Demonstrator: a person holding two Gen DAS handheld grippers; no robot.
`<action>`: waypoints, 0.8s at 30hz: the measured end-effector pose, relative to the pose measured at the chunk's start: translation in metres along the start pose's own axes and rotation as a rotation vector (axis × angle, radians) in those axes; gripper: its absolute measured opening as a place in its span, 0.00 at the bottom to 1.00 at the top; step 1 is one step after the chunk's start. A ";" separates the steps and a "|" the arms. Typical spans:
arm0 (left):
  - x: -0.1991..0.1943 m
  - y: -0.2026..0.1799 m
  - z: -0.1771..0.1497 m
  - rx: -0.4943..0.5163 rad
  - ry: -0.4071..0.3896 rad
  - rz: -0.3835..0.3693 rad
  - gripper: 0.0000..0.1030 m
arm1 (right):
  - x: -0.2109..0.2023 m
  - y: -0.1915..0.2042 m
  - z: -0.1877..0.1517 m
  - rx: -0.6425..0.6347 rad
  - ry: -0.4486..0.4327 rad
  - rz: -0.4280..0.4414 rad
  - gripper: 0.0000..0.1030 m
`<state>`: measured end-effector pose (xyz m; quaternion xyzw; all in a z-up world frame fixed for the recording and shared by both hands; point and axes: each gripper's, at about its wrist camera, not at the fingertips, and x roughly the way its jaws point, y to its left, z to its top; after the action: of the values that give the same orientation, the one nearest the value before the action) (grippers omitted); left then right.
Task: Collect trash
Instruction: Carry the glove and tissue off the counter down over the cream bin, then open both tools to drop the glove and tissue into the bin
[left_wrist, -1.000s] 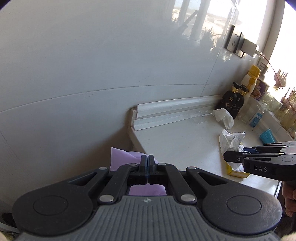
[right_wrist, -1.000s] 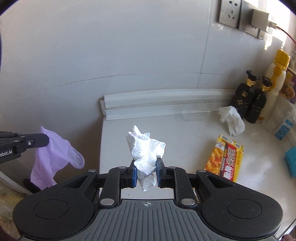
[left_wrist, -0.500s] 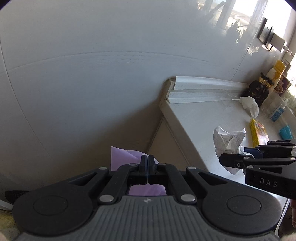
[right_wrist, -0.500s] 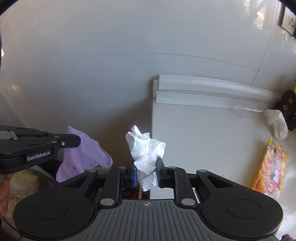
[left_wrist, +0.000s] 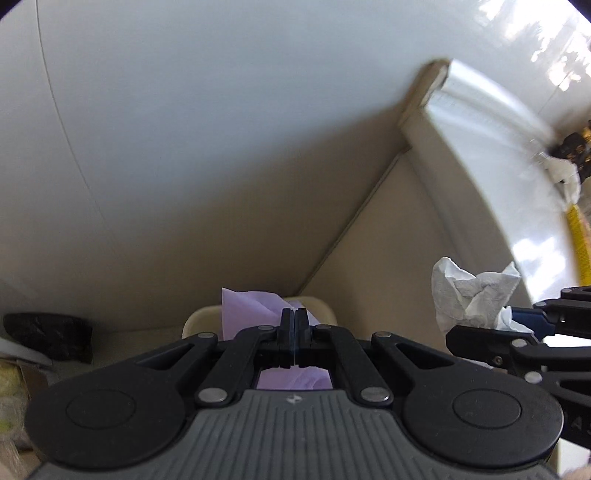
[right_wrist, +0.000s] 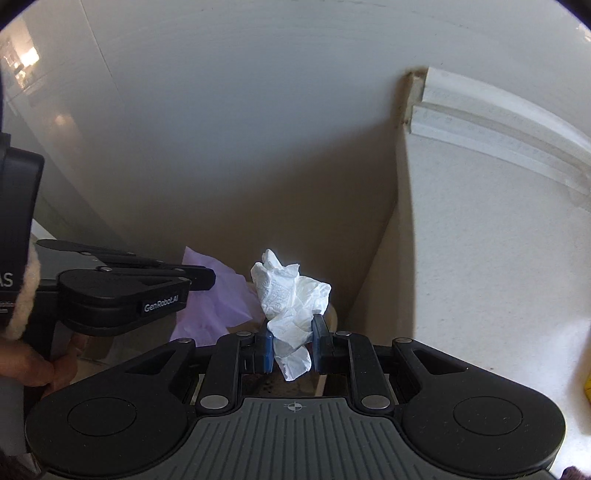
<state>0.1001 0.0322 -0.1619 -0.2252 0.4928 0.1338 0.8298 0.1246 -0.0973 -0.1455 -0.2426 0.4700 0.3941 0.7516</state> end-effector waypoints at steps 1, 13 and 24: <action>0.007 0.003 -0.003 -0.004 0.014 0.007 0.00 | 0.006 0.001 -0.001 0.002 0.014 0.006 0.17; 0.073 0.036 -0.031 -0.059 0.159 0.069 0.00 | 0.084 -0.005 -0.009 0.066 0.187 0.058 0.17; 0.102 0.048 -0.045 -0.082 0.243 0.112 0.06 | 0.131 -0.011 -0.011 0.133 0.275 0.047 0.37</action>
<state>0.0929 0.0508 -0.2815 -0.2456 0.5958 0.1717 0.7452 0.1603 -0.0643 -0.2678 -0.2331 0.5991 0.3428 0.6850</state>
